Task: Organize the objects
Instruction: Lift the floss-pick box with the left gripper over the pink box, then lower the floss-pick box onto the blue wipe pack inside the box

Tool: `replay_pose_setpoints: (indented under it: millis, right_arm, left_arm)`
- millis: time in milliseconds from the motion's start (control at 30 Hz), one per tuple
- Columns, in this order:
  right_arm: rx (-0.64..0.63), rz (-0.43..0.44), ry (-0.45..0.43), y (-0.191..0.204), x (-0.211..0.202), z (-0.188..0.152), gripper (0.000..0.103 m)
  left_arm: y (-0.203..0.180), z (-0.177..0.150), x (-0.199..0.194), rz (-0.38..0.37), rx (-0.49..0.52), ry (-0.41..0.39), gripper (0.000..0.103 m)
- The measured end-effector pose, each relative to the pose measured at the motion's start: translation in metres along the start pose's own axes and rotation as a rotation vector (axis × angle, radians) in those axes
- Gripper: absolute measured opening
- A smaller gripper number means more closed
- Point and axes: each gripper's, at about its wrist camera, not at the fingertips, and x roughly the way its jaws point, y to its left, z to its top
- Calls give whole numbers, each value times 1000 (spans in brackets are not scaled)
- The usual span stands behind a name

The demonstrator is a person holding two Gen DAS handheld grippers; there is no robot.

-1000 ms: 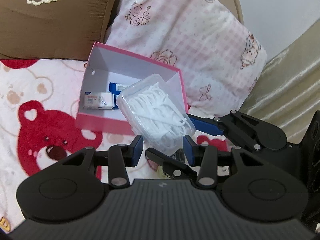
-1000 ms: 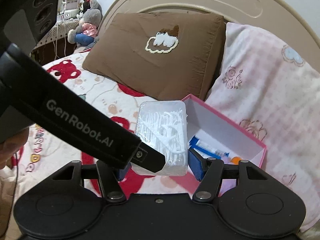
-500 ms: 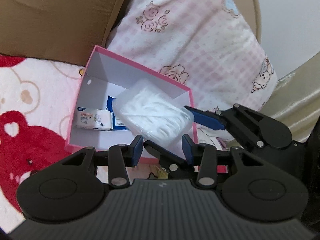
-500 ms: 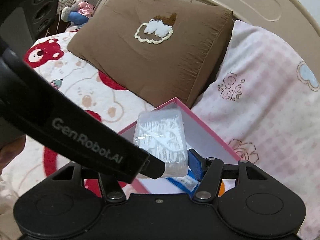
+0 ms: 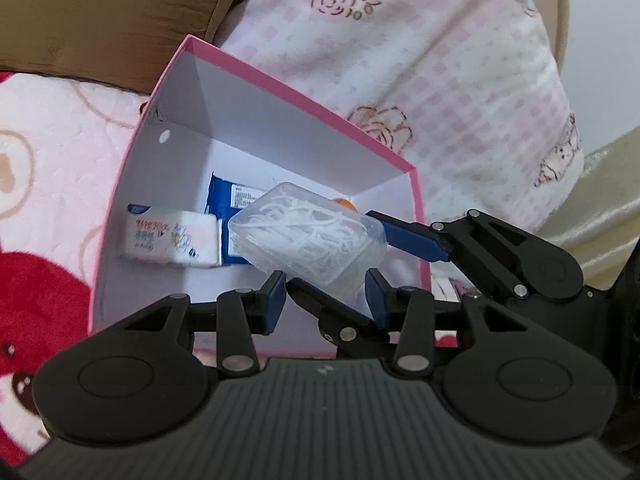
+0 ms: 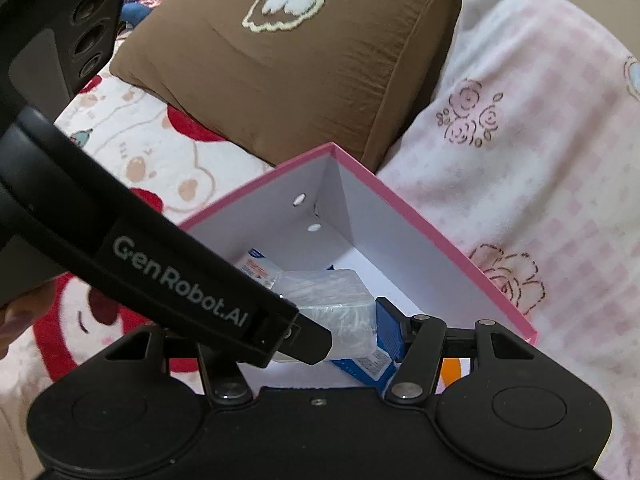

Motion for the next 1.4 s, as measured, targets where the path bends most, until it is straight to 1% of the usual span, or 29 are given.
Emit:
replay_pose_setpoints:
  millis: [167,300,467,533,600,733,867,933,1067,1133,1267,1400]
  right_arm:
    - [-25,-6,15,-13,19,2,64]
    - [-42,9,30,-27,31,-1,64]
    - [-64,31,43,-34,46,-10,64]
    - [-68,39,47,-35,52,-10,64]
    - [-69,46,38,-38,56,-10,64]
    - [-62,100,30,-54,60,-7,64]
    - [-98,106,19,-53,59,-9,64]
    - [-105,104,19,-52,59,-12,64]
    - [-108,102,17,-53,59,-16,64]
    - [-114,99,18,-51,59,-16,64]
    - [-150,76,23,-45,59,-20,64]
    - [-163,49,41,-43,63,-23,64]
  left_arm:
    - [-1,8,21,13,-4,-12,40]
    - [3,12,39,0,-34,15,42]
    - [4,15,58,45,-53,49,41]
    - [6,18,62,52,-67,51,41]
    - [8,21,64,43,-85,48,42]
    - [10,26,66,21,-114,55,44]
    - [12,26,65,12,-125,61,44]
    - [14,27,62,26,-127,51,45]
    - [16,28,57,15,-135,39,45]
    - [15,28,57,21,-125,37,45]
    - [11,24,58,29,-110,37,45]
    - [10,21,64,26,-128,38,45]
